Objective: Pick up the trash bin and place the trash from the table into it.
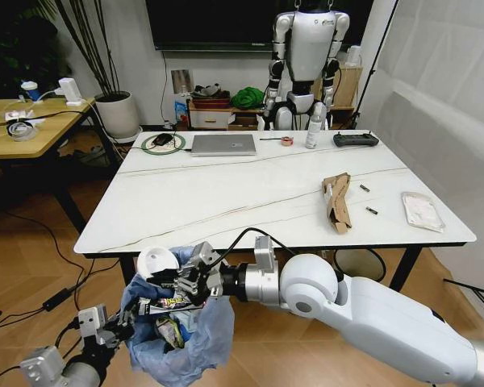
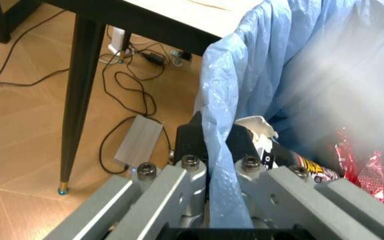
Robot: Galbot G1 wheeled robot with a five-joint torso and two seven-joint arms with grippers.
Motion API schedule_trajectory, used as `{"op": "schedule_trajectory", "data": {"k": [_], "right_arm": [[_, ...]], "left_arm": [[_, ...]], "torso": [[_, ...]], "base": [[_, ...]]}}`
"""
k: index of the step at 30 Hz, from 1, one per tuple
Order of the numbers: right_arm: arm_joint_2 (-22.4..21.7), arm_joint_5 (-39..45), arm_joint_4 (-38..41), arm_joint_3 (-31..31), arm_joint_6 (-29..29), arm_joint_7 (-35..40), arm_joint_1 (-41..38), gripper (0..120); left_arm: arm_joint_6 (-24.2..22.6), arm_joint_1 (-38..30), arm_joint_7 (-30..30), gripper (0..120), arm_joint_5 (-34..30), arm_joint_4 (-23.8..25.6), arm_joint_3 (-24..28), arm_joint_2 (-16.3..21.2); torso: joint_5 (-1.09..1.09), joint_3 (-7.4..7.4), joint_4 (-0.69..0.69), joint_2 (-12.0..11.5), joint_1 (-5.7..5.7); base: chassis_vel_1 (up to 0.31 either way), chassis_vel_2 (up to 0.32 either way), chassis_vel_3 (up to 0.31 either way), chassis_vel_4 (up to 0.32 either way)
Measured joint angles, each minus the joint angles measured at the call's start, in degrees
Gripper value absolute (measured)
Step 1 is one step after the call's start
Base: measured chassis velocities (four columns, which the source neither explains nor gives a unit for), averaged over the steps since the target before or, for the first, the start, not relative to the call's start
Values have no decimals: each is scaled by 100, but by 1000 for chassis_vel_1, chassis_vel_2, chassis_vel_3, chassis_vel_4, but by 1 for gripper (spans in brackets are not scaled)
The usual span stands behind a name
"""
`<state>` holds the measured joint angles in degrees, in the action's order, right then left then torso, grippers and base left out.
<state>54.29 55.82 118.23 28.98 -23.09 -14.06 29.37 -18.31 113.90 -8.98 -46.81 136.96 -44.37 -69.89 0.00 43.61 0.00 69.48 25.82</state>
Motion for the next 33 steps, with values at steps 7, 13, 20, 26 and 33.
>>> {"op": "schedule_trajectory", "data": {"k": [7, 13, 20, 26, 33], "right_arm": [[-71, -134, 26, -178, 31, 38, 108, 50], [-211, 65, -275, -1006, 579, 863, 236, 72], [-617, -59, -764, -2729, 1162, 703, 1193, 95], [-913, -342, -1260, -3760, 1491, 535, 1977, 100], [-878, -671, -1437, -5344, 1853, 182, 3054, 100]], "left_arm": [[0, -11, 0, 0, 4, -2, 8, 23], [0, -7, 11, 0, 30, -22, 32, 71], [14, -141, 36, 0, 76, -116, 100, 176], [70, -178, 126, 0, 233, -204, 140, 81], [104, -353, 158, 0, 383, -366, 216, 93]], "torso": [[0, 0, 0, 0, 0], [0, 0, 1, 0, 0], [5, 0, 1, 0, 0], [3, 0, -1, 0, -1], [0, 0, 0, 0, -1]], "base": [[0, 0, 0, 0], [0, 0, 0, 0], [0, 0, 0, 0], [0, 0, 0, 0], [0, 0, 0, 0]]}}
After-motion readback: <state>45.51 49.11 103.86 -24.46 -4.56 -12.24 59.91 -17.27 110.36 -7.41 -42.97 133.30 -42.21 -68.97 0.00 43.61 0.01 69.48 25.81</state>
